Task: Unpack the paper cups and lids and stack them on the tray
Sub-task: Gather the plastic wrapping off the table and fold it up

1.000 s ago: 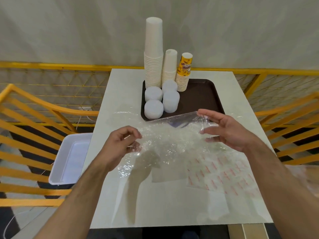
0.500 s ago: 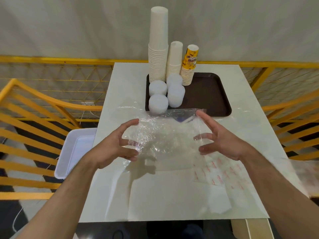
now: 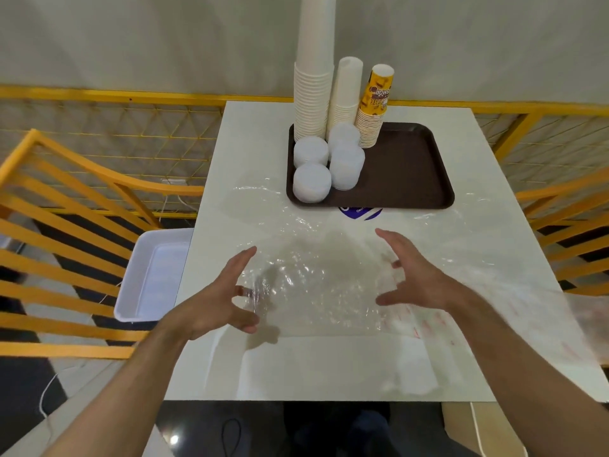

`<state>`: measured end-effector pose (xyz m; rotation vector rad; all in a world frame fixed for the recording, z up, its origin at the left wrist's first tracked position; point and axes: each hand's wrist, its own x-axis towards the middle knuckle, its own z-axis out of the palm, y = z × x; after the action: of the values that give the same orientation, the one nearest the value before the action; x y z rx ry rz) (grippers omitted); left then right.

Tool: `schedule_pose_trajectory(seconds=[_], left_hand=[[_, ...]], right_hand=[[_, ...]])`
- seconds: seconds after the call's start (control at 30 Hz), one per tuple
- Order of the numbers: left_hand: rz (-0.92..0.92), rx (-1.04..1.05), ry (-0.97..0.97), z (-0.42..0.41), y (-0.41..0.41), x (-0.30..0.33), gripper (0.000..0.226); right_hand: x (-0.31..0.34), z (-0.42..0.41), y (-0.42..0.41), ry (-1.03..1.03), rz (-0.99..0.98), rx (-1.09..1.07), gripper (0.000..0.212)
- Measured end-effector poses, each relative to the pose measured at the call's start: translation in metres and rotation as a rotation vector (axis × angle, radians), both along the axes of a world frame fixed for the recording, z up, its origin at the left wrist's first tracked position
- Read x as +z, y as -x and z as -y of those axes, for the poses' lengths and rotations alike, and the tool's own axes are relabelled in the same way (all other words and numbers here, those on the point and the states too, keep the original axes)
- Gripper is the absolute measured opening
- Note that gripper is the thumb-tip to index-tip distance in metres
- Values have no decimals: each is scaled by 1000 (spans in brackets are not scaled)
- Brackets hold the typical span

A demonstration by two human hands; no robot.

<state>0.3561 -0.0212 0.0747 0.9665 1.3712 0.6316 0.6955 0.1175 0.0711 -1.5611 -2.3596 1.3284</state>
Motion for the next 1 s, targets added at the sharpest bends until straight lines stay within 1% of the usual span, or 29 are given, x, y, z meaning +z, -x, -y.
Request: schedule_pose_trajectory(seconds=[0.07,0.1,0.2,0.27,0.3,0.37,0.4,0.43,0.47,0.53,0.6,0.67,0.77,0.83,0.9,1.0], left_hand=[[-29,7,23,6,-2,-8,122],[-49,6,29,9,-3,-12,122],[-88,2,52,17,0,-20,118],[-127,5,80,21,4,-22,110],[-196,1,75,22,5,-22,104],[-479,9,-25,22,6,-26,87],[-626,51,-98,21,2,-30,76],[-734,96,-155,20,-4,-33,66],[-797,110,-190,18,-12,-36,58],[-832,28,-230,14,-36,-39,48],[-769,-69,-267,8,-63,-42,42],[-681,-106,-276,-3,-90,-43,35],[-631,-145,-278,-25,-132,-42,31],[-612,-154,-270,-42,-160,-41,33],[-614,-167,-267,-60,-188,-40,36],[-687,-205,-263,-86,-225,-40,48]], right_hand=[[-14,9,11,-210,25,50,105],[-20,17,18,-245,75,118,100],[-44,39,31,-217,377,354,102],[-56,46,33,-239,478,380,103],[-60,48,33,-256,491,370,103],[-62,50,35,-284,502,362,104],[-63,50,36,-291,507,366,105],[-62,50,37,-293,504,368,104],[-62,50,36,-288,490,366,104],[-57,49,33,-263,428,330,99],[-48,47,25,-237,332,241,85],[-40,40,7,-204,249,88,68],[-35,26,-40,-219,238,-216,52],[-34,18,-78,-261,265,-431,49],[-35,13,-113,-255,359,-604,52],[-37,11,-151,-164,527,-739,64]])
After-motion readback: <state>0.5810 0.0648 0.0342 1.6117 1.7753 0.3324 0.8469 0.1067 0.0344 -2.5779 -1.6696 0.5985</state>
